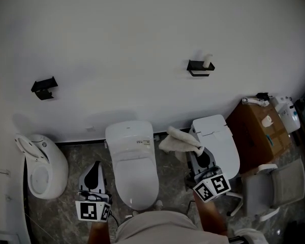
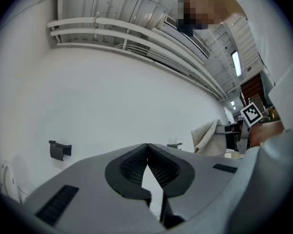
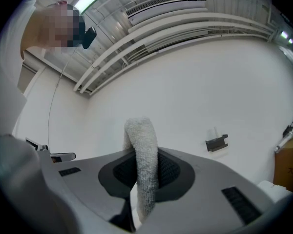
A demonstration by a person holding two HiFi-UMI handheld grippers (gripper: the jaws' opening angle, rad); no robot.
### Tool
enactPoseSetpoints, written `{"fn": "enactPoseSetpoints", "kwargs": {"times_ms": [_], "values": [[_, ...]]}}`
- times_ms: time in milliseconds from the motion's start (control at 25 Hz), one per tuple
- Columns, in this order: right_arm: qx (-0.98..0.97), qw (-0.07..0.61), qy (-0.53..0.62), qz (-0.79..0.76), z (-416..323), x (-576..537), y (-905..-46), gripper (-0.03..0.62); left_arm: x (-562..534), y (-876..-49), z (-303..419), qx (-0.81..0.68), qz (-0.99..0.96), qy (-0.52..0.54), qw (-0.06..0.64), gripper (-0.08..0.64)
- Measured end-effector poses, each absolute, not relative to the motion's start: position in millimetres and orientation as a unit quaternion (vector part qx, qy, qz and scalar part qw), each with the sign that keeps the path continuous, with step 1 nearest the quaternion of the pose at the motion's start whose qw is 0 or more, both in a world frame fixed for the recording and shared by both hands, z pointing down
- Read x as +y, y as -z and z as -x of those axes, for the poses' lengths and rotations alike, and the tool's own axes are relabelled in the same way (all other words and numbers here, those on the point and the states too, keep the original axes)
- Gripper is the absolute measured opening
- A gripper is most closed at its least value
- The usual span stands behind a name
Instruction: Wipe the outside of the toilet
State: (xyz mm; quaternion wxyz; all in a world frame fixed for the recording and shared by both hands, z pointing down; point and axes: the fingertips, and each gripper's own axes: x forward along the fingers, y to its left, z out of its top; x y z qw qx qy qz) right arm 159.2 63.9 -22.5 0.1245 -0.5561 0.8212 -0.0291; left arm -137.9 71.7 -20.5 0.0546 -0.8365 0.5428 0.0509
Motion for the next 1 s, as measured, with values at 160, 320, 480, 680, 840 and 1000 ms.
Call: {"fn": "enactPoseSetpoints", "kwargs": {"times_ms": [160,320,480,680,840,1000], "values": [[0.818,0.125,0.032,0.561,-163.6,59.4,17.5,0.071,69.9,17.2,131.9,0.540,0.839,-0.050,0.051,0.017],[0.815,0.129,0.034,0.565,-168.9,55.0,16.3,0.071,70.6,17.9,127.4,0.536,0.841,-0.047,0.055,0.017],[0.813,0.136,0.032,0.565,-170.7,49.8,17.5,0.071,70.5,21.4,132.1,0.541,0.837,-0.047,0.061,0.017],[0.814,0.142,0.035,0.562,-167.6,42.4,15.8,0.071,68.4,21.4,138.9,0.549,0.832,-0.044,0.062,0.017],[0.814,0.146,0.041,0.560,-165.8,39.6,12.2,0.071,66.2,20.5,138.3,0.549,0.833,-0.044,0.061,0.017],[0.815,0.145,0.044,0.559,-162.2,38.0,10.5,0.071,64.0,18.3,138.7,0.548,0.834,-0.042,0.058,0.017]]}}
